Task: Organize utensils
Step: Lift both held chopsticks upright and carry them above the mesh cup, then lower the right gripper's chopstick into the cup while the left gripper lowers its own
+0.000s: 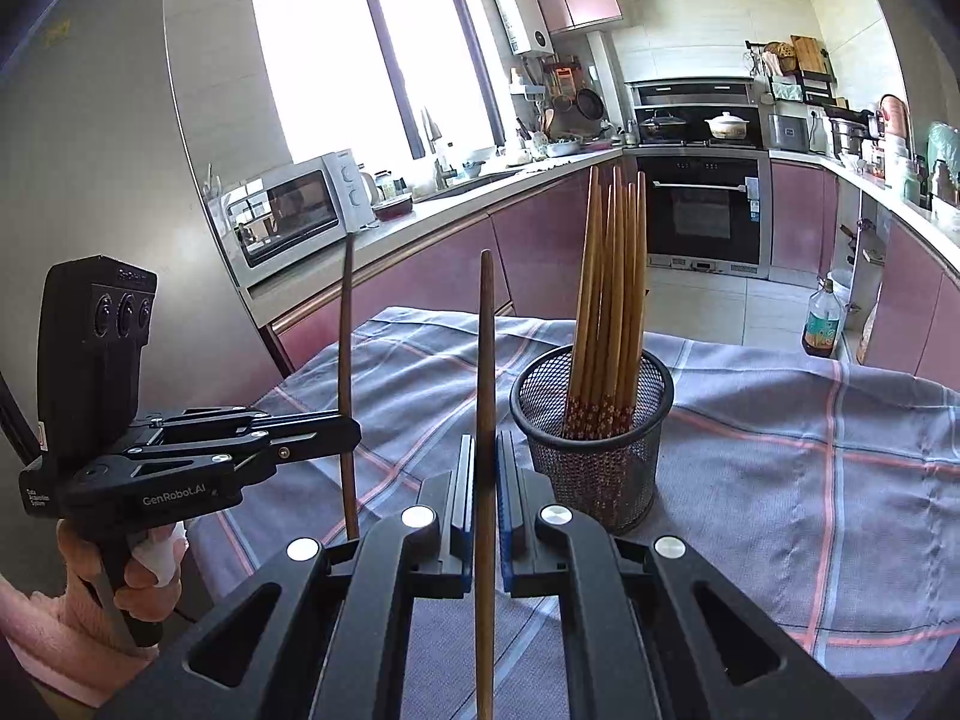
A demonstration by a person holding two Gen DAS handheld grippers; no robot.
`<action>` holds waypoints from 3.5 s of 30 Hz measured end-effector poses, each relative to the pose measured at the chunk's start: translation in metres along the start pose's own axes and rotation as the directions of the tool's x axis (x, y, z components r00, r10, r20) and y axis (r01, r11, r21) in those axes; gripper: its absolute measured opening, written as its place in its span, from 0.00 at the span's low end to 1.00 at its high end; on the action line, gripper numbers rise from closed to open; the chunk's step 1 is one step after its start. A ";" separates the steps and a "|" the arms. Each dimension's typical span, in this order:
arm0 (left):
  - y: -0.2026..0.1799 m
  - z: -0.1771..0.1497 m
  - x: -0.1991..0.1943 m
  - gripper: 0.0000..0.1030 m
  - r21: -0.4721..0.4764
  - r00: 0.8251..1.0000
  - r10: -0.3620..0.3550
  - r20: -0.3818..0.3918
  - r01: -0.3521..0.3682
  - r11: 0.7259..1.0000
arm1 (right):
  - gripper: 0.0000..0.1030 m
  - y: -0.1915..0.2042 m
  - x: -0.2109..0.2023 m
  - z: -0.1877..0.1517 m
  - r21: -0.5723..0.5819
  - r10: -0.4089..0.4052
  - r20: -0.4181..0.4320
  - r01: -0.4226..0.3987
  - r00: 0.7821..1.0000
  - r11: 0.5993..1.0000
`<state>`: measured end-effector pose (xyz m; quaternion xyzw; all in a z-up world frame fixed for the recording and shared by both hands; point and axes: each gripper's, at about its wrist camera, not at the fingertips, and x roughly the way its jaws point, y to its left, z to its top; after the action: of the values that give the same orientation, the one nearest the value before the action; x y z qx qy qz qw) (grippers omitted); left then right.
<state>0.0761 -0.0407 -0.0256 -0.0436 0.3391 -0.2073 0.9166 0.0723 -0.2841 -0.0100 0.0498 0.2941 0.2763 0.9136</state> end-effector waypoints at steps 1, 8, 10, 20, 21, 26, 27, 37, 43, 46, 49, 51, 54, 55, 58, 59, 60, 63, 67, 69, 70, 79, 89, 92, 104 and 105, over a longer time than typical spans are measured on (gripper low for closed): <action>-0.001 0.001 -0.001 0.08 0.001 1.000 0.000 0.004 0.000 1.000 | 0.05 0.000 -0.001 0.001 -0.001 0.000 0.003 0.000 1.000 1.000; -0.004 0.007 -0.007 0.08 0.008 1.000 -0.009 0.025 0.009 1.000 | 0.05 -0.003 -0.006 0.008 -0.005 -0.010 0.027 0.011 1.000 1.000; -0.005 0.010 -0.008 0.08 0.007 0.999 -0.015 0.030 0.015 1.000 | 0.05 -0.004 -0.008 0.010 -0.008 -0.016 0.035 0.016 0.999 1.000; -0.010 0.027 -0.021 0.08 0.013 0.996 -0.056 0.072 0.055 0.998 | 0.05 -0.007 -0.015 0.023 -0.014 -0.026 0.075 0.027 0.997 1.000; -0.011 0.029 -0.022 0.08 0.015 0.995 -0.059 0.078 0.058 0.998 | 0.05 -0.007 -0.016 0.024 -0.016 -0.026 0.080 0.028 0.996 0.999; -0.014 0.037 -0.029 0.08 0.022 0.992 -0.075 0.097 0.073 0.997 | 0.05 -0.004 -0.022 0.032 -0.031 -0.030 0.106 0.033 0.994 0.999; -0.015 0.038 -0.029 0.08 0.023 0.992 -0.076 0.100 0.074 0.997 | 0.05 -0.004 -0.024 0.033 -0.034 -0.030 0.112 0.034 0.993 0.999; -0.019 0.054 -0.042 0.08 0.036 0.986 -0.091 0.140 0.087 0.996 | 0.05 -0.004 -0.037 0.048 -0.050 -0.031 0.164 0.040 0.986 0.998; -0.025 0.064 -0.052 0.08 0.055 0.980 -0.101 0.172 0.093 0.994 | 0.05 -0.005 -0.046 0.053 -0.057 -0.036 0.195 0.048 0.980 0.997; -0.029 0.070 -0.057 0.08 0.064 0.977 -0.106 0.187 0.096 0.993 | 0.05 -0.006 -0.049 0.057 -0.057 -0.036 0.209 0.048 0.977 0.997; -0.033 0.076 -0.060 0.08 0.070 0.974 -0.108 0.200 0.096 0.993 | 0.05 -0.006 -0.052 0.062 -0.059 -0.039 0.224 0.053 0.974 0.997; -0.036 0.080 -0.062 0.08 0.075 0.971 -0.109 0.211 0.095 0.993 | 0.05 -0.005 -0.054 0.064 -0.060 -0.040 0.234 0.055 0.972 0.997; -0.038 0.087 -0.064 0.08 0.078 0.968 -0.112 0.223 0.097 0.992 | 0.05 -0.006 -0.057 0.070 -0.063 -0.044 0.249 0.062 0.968 0.996; -0.039 0.088 -0.065 0.08 0.079 0.967 -0.112 0.227 0.097 0.992 | 0.05 -0.007 -0.058 0.071 -0.064 -0.046 0.254 0.064 0.966 0.996; -0.037 0.094 -0.064 0.08 0.074 0.965 -0.128 0.228 0.114 0.991 | 0.05 -0.007 -0.059 0.074 -0.066 -0.052 0.263 0.072 0.963 0.995; -0.038 0.096 -0.064 0.08 0.072 0.964 -0.131 0.231 0.117 0.990 | 0.05 -0.007 -0.060 0.075 -0.065 -0.054 0.266 0.074 0.962 0.995; -0.038 0.098 -0.064 0.08 0.071 0.964 -0.131 0.233 0.118 0.990 | 0.05 -0.008 -0.059 0.076 -0.064 -0.054 0.268 0.074 0.962 0.995; -0.038 0.103 -0.061 0.08 0.074 0.963 -0.132 0.237 0.118 0.990 | 0.05 -0.008 -0.058 0.078 -0.063 -0.056 0.271 0.076 0.961 0.995; -0.039 0.108 -0.058 0.08 0.072 0.963 -0.127 0.239 0.113 0.991 | 0.05 -0.010 -0.056 0.080 -0.061 -0.059 0.273 0.078 0.960 0.995; -0.040 0.109 -0.055 0.08 0.069 0.964 -0.122 0.237 0.109 0.992 | 0.05 -0.011 -0.055 0.081 -0.059 -0.064 0.275 0.084 0.959 0.995; -0.040 0.110 -0.054 0.08 0.068 0.964 -0.121 0.236 0.108 0.992 | 0.05 -0.010 -0.054 0.081 -0.057 -0.067 0.274 0.086 0.960 0.995; -0.044 0.110 -0.043 0.08 0.063 0.968 -0.107 0.226 0.095 0.993 | 0.05 -0.017 -0.045 0.082 -0.033 -0.078 0.258 0.089 0.963 0.995; -0.057 0.116 -0.033 0.08 0.078 0.975 -0.089 0.205 0.075 0.994 | 0.05 -0.018 -0.038 0.083 -0.028 -0.086 0.236 0.095 0.968 0.995; -0.058 0.116 -0.030 0.08 0.081 0.977 -0.087 0.195 0.072 0.994 | 0.05 -0.019 -0.037 0.083 -0.028 -0.090 0.229 0.099 0.969 0.995; -0.055 0.119 -0.016 0.08 0.073 0.984 -0.082 0.160 0.071 0.995 | 0.05 -0.024 -0.029 0.086 -0.027 -0.099 0.205 0.107 0.974 0.994; -0.054 0.119 -0.015 0.08 0.072 0.984 -0.080 0.158 0.070 0.995 | 0.05 -0.025 -0.029 0.086 -0.027 -0.099 0.203 0.107 0.974 0.994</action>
<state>0.1231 -0.0915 0.0867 -0.0424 0.2553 -0.2486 0.9334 0.1136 -0.3142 0.0692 0.0450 0.1971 0.2274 0.9526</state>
